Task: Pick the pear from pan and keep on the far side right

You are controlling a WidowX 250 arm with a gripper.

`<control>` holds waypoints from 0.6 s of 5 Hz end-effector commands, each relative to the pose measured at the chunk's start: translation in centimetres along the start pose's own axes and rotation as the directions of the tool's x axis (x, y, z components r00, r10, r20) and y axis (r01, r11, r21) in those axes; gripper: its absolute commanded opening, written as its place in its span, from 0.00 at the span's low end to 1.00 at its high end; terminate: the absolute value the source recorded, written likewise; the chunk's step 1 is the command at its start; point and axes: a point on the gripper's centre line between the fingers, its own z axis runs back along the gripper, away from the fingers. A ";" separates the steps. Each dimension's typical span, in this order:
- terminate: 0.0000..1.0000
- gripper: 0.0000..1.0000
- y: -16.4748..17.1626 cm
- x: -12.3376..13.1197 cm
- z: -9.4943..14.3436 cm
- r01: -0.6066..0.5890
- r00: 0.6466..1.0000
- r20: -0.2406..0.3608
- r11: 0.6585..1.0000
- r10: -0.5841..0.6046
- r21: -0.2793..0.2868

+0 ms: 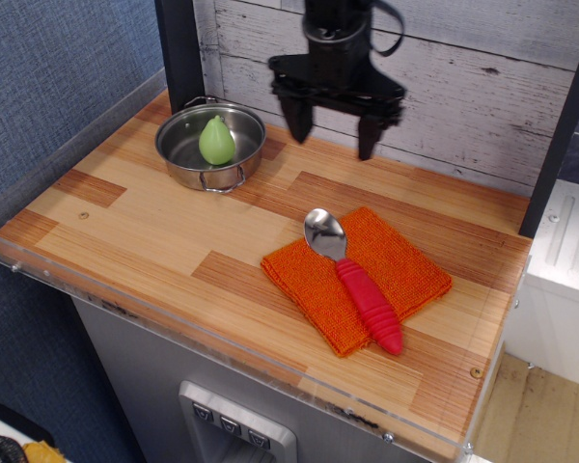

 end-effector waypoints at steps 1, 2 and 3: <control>0.00 1.00 5.2 1.1 2.7 -0.052 0.998 0.039 0.998 0.051 0.026; 0.00 1.00 7.4 1.1 3.0 -0.095 0.995 0.013 0.994 0.095 0.051; 0.00 1.00 9.1 1.3 2.2 -0.125 0.992 -0.023 0.991 0.126 0.052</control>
